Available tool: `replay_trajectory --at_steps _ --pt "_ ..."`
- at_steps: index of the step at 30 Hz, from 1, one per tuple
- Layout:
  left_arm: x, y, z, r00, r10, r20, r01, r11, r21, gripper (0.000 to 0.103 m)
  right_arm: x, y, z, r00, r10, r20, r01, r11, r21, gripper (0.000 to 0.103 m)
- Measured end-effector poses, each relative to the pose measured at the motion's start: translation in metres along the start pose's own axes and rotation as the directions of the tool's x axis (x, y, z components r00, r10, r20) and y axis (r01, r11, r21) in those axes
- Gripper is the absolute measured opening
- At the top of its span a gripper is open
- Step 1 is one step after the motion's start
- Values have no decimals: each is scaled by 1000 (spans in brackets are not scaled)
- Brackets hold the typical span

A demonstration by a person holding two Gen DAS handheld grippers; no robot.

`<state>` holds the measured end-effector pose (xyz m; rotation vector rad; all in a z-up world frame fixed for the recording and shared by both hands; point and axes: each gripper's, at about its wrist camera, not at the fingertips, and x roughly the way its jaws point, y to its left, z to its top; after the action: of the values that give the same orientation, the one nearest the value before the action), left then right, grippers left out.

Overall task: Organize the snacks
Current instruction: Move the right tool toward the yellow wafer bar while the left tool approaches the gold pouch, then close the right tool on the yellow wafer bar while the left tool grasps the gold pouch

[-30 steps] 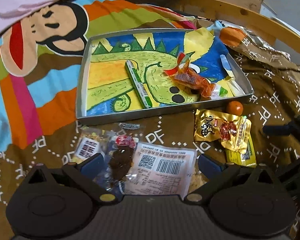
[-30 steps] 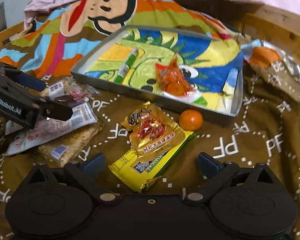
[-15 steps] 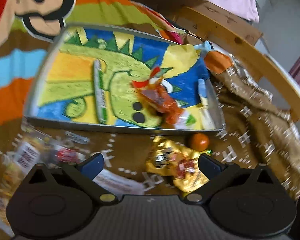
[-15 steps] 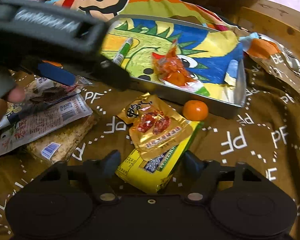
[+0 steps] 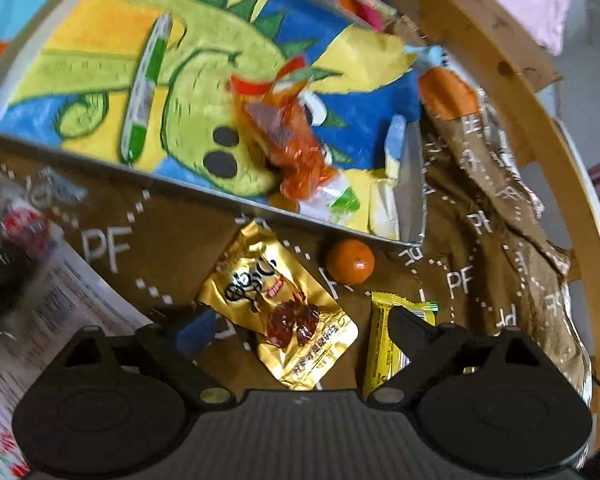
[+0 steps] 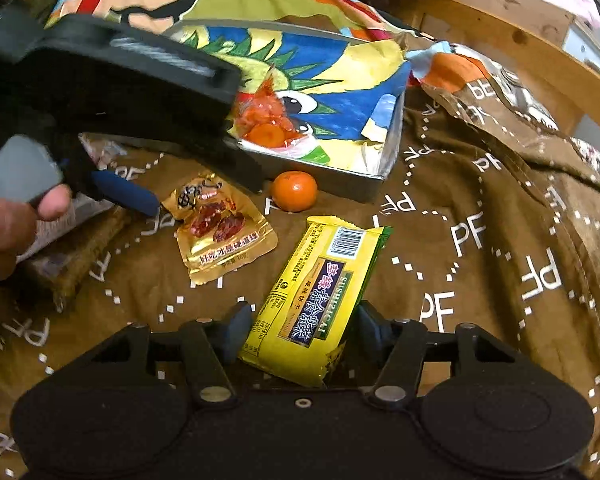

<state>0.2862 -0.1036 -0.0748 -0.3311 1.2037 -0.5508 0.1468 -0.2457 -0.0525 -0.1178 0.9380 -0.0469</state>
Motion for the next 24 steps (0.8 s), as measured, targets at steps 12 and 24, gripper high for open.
replay_trajectory --at_steps 12,24 --pt "25 -10 -1 989 148 1 -148 989 -17 89 6 4 1 1000 8 -3 -8 1000 12 60" --pt "-1 28 -5 994 104 -20 -106 989 -105 38 3 11 0 999 36 12 -35 999 -8 60"
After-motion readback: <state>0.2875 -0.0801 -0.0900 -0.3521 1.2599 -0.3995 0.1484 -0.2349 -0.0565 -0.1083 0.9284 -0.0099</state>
